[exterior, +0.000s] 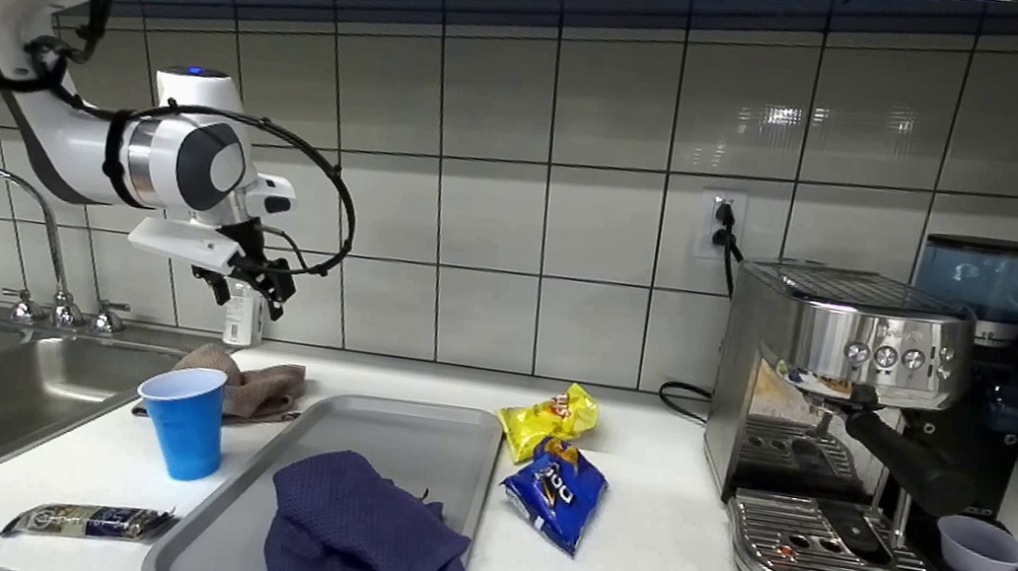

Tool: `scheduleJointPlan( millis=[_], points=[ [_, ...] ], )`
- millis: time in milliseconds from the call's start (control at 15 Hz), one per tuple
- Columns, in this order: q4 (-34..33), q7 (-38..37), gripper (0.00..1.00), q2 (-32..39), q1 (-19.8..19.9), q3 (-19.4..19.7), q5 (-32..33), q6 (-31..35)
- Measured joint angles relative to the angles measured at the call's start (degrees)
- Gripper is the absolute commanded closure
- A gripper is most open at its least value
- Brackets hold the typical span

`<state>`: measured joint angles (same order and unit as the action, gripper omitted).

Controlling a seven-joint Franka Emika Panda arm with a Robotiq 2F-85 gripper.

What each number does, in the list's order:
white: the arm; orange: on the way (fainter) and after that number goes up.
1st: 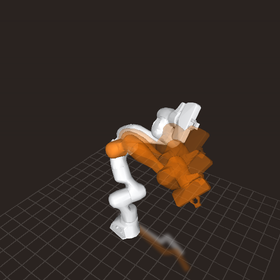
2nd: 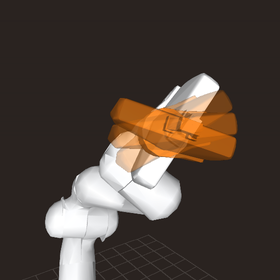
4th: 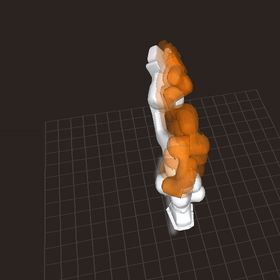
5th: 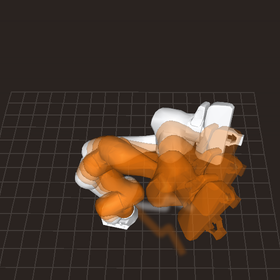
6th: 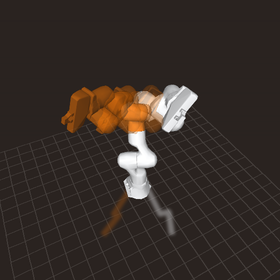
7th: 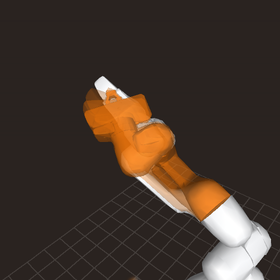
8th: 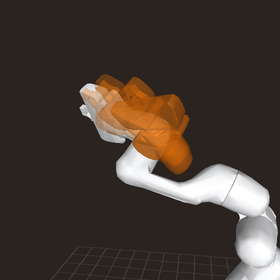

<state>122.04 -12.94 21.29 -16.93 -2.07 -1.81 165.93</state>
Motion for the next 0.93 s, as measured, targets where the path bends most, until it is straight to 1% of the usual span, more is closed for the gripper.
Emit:
scheduleJointPlan(
  millis=[200, 800, 933],
  points=[
    [0.0, 0.0, 0.00, -0.3, 0.4, 0.7, 0.0, -1.7],
    [1.0, 0.2, 0.00, -4.1, 3.5, 1.4, 0.0, -8.5],
    [1.1, 0.2, 0.00, -4.5, 4.0, 1.4, 0.0, -9.0]
  ],
)
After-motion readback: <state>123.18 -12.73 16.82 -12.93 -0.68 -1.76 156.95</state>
